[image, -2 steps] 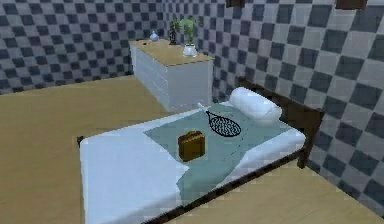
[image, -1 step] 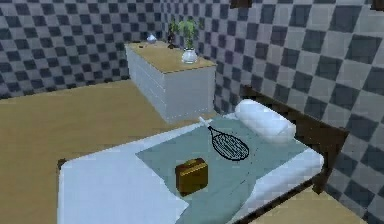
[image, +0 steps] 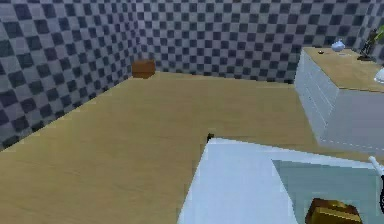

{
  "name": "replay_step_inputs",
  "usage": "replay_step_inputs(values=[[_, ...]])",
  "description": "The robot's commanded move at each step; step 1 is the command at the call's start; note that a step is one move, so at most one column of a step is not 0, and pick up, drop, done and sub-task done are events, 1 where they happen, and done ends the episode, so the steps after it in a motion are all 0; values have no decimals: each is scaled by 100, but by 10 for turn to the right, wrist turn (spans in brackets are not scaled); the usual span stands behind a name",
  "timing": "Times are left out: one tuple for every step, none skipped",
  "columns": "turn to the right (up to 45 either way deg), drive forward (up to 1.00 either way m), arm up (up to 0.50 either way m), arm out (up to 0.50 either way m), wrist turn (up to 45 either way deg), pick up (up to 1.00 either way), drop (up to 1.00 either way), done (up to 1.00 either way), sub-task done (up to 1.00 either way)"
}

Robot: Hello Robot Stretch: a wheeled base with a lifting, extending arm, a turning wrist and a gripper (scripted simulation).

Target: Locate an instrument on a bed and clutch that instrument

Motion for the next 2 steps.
replay_step_inputs(values=[[-390, 0, 0, 0, 0, 0, 0, 0, 0], [450, 0, 0, 0, 0, 0, 0, 0, 0]])
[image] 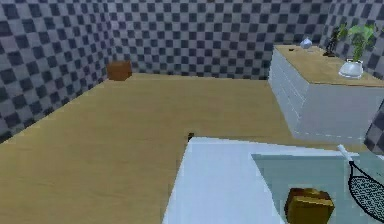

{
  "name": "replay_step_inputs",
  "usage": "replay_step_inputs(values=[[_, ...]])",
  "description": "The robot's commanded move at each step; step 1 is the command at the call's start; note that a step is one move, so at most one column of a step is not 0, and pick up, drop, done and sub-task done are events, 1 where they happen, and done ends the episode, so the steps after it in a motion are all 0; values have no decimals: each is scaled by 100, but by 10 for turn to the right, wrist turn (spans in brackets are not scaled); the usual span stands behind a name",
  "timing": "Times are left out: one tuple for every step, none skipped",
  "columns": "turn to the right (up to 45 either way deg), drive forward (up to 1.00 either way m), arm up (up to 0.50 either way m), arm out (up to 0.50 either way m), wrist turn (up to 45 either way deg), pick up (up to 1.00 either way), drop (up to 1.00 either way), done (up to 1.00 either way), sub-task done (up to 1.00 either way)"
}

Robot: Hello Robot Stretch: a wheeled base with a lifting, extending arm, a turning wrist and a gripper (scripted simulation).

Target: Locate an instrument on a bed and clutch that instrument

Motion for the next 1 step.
replay_step_inputs(values=[[90, 0, 0, 0, 0, 0, 0, 0, 0]])
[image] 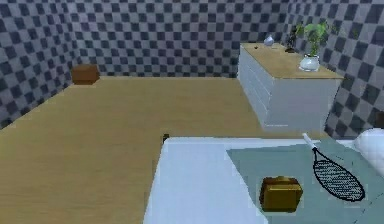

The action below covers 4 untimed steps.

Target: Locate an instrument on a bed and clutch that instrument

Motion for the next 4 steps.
replay_step_inputs(values=[[0, 30, 0, 0, 0, 0, 0, 0, 0], [-420, 0, 0, 0, 0, 0, 0, 0, 0], [0, 0, 50, 0, 0, 0, 0, 0, 0], [0, 0, 0, 32, 0, 0, 0, 0, 0]])
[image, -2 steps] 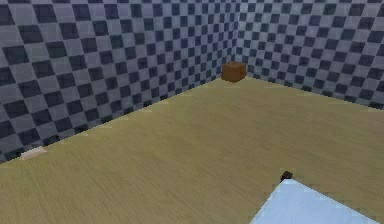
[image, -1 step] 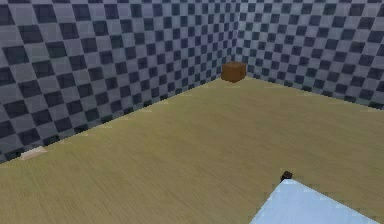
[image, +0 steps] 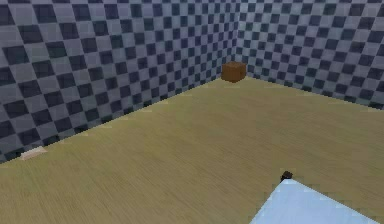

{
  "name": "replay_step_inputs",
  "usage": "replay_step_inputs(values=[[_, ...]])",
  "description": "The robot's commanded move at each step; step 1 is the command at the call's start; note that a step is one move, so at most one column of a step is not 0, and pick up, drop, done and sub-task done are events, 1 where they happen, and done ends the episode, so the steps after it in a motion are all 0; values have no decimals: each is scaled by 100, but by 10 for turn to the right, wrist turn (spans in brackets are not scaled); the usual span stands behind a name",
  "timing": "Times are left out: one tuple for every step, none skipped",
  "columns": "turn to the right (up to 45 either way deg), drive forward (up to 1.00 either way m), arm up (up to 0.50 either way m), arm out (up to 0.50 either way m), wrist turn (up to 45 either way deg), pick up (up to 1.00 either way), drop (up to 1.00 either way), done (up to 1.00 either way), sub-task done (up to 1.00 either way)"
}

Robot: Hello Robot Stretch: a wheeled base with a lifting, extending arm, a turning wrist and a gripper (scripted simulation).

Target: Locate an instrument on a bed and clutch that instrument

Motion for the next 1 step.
replay_step_inputs(values=[[0, 0, 0, 0, 450, 0, 0, 0, 0]])
